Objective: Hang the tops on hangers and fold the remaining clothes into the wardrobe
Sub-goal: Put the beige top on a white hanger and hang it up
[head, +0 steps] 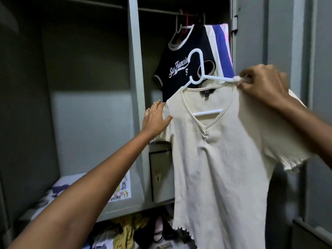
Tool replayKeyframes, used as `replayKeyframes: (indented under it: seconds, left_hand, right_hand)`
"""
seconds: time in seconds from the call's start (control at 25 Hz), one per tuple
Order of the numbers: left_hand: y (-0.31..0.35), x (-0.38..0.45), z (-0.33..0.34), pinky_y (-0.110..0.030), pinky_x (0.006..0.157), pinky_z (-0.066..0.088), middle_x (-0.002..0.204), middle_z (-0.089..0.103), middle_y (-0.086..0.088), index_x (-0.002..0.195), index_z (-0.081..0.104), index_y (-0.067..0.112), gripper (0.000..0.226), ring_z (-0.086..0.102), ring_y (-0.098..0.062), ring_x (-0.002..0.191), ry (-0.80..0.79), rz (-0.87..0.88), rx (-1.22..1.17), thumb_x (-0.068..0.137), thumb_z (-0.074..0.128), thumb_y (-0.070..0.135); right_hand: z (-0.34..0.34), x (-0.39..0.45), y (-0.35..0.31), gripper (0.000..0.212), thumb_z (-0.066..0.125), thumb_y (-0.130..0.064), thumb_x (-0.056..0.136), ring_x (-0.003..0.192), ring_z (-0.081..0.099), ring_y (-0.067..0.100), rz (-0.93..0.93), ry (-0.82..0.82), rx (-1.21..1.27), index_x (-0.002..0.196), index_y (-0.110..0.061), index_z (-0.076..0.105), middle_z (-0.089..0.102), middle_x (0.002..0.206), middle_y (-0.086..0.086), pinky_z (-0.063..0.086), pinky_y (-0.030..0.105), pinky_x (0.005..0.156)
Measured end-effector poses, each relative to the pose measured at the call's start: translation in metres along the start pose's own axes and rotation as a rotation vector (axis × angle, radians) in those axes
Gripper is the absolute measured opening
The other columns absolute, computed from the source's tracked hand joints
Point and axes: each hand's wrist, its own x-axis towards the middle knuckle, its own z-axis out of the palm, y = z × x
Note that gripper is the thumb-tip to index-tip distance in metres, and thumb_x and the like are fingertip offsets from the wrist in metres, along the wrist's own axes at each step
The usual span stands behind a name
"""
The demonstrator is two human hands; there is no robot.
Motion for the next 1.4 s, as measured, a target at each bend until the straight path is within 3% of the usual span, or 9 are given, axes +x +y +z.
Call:
replayKeyframes:
  seconds: [0.16, 0.48, 0.68, 0.88, 1.16, 1.4]
  left_hand:
    - [-0.007, 0.032, -0.008, -0.041, 0.117, 0.008, 0.156, 0.014, -0.009, 0.146, 0.025, 0.012, 0.069, 0.009, -0.023, 0.145, 0.01, 0.005, 0.126, 0.089, 0.056, 0.038]
    - [-0.014, 0.107, -0.024, -0.042, 0.117, 0.004, 0.158, 0.006, -0.009, 0.148, 0.018, 0.011, 0.074, 0.001, -0.024, 0.146, 0.089, 0.09, 0.367, 0.09, 0.052, 0.044]
    - [-0.018, 0.159, -0.032, -0.041, 0.117, 0.001, 0.158, 0.008, -0.009, 0.146, 0.023, 0.013, 0.068, 0.001, -0.023, 0.146, 0.237, 0.194, 0.499, 0.091, 0.049, 0.044]
    - [-0.035, 0.21, -0.067, -0.044, 0.118, 0.001, 0.158, 0.005, -0.009, 0.147, 0.022, 0.013, 0.068, -0.001, -0.025, 0.146, 0.419, 0.178, 0.627, 0.092, 0.045, 0.046]
    - [-0.057, 0.222, -0.063, -0.037, 0.117, -0.004, 0.159, -0.002, -0.004, 0.15, 0.013, 0.018, 0.075, -0.009, -0.024, 0.145, 0.503, 0.194, 0.591, 0.09, 0.053, 0.038]
    - [-0.064, 0.226, -0.06, -0.034, 0.115, -0.008, 0.159, -0.001, 0.0, 0.15, 0.013, 0.023, 0.072, -0.01, -0.022, 0.145, 0.547, 0.228, 0.594, 0.091, 0.049, 0.043]
  right_hand:
    - [0.003, 0.06, -0.018, 0.026, 0.06, -0.016, 0.086, 0.107, 0.055, 0.039, -0.001, 0.073, -0.069, 0.11, -0.011, 0.067, 0.064, 0.11, 0.02, 0.04, 0.038, 0.086]
    - [0.033, 0.166, -0.053, 0.022, 0.061, -0.008, 0.083, 0.104, 0.058, 0.035, 0.038, 0.101, -0.153, 0.104, -0.005, 0.066, 0.063, 0.107, 0.02, 0.04, 0.033, 0.081]
    - [0.055, 0.23, -0.064, 0.017, 0.062, -0.005, 0.082, 0.1, 0.061, 0.034, -0.026, 0.21, -0.174, 0.098, -0.004, 0.067, 0.064, 0.101, 0.019, 0.038, 0.032, 0.073]
    - [0.075, 0.291, -0.074, 0.021, 0.063, -0.008, 0.083, 0.103, 0.06, 0.035, -0.029, 0.274, -0.14, 0.103, -0.004, 0.066, 0.064, 0.107, 0.019, 0.043, 0.034, 0.077]
    - [0.137, 0.345, -0.091, 0.016, 0.057, -0.004, 0.086, 0.1, 0.063, 0.03, -0.032, 0.284, -0.073, 0.099, -0.008, 0.065, 0.066, 0.104, 0.013, 0.041, 0.031, 0.071]
    - [0.18, 0.374, -0.106, 0.022, 0.052, 0.002, 0.088, 0.105, 0.061, 0.031, 0.002, 0.312, -0.017, 0.104, -0.007, 0.063, 0.064, 0.111, 0.013, 0.045, 0.032, 0.075]
